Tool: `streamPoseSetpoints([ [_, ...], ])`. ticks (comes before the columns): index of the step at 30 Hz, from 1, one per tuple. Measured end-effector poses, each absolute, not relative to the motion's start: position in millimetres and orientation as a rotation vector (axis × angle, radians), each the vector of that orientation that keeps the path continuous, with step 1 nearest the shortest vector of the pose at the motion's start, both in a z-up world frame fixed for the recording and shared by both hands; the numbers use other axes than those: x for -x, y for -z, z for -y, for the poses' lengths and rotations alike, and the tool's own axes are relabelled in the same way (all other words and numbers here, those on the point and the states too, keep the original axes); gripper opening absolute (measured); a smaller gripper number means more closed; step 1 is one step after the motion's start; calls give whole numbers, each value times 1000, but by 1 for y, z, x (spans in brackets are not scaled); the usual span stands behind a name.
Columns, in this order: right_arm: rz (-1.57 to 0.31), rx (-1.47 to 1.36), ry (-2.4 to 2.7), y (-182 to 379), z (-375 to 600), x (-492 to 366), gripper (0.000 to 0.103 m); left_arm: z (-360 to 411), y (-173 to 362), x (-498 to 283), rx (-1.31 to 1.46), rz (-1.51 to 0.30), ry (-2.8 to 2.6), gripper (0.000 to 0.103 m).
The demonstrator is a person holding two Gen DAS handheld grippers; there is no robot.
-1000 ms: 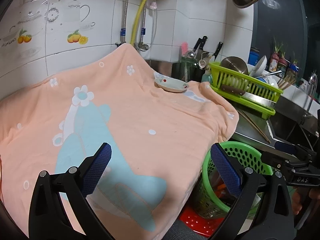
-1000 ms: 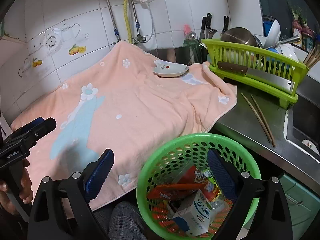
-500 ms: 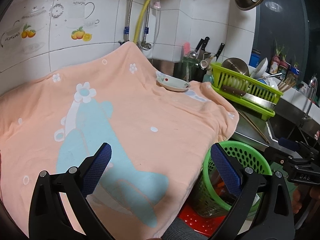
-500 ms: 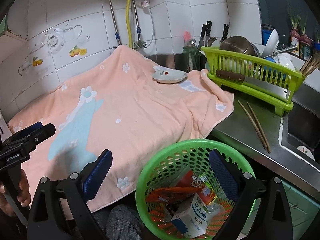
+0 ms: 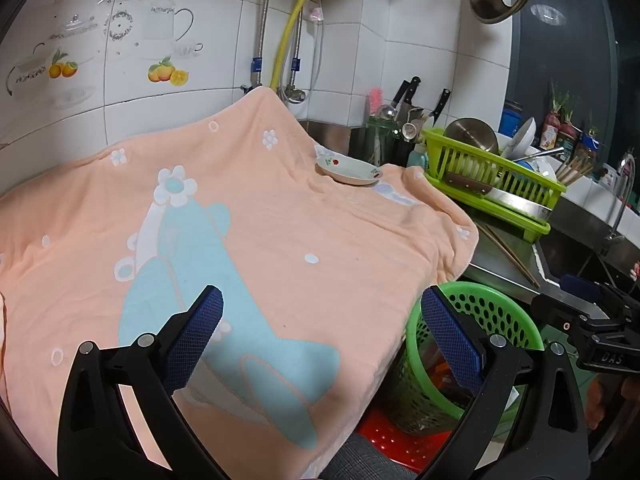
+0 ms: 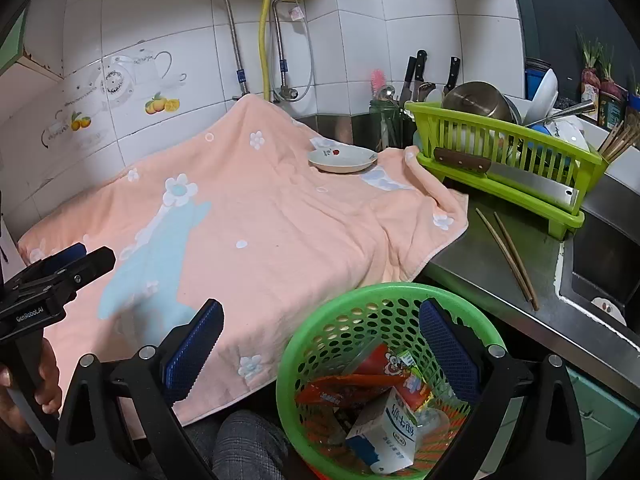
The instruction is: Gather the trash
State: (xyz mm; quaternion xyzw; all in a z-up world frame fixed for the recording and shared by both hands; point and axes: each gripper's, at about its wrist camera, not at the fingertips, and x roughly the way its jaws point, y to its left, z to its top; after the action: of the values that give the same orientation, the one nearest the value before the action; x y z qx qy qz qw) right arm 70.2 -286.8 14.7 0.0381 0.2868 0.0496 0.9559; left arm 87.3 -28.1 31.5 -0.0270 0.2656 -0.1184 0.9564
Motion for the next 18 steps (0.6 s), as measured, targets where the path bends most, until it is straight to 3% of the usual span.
streamPoseSetpoints([
  [18, -554, -81, -110, -19, 284, -50, 95, 34, -35, -62, 39, -524, 243, 98],
])
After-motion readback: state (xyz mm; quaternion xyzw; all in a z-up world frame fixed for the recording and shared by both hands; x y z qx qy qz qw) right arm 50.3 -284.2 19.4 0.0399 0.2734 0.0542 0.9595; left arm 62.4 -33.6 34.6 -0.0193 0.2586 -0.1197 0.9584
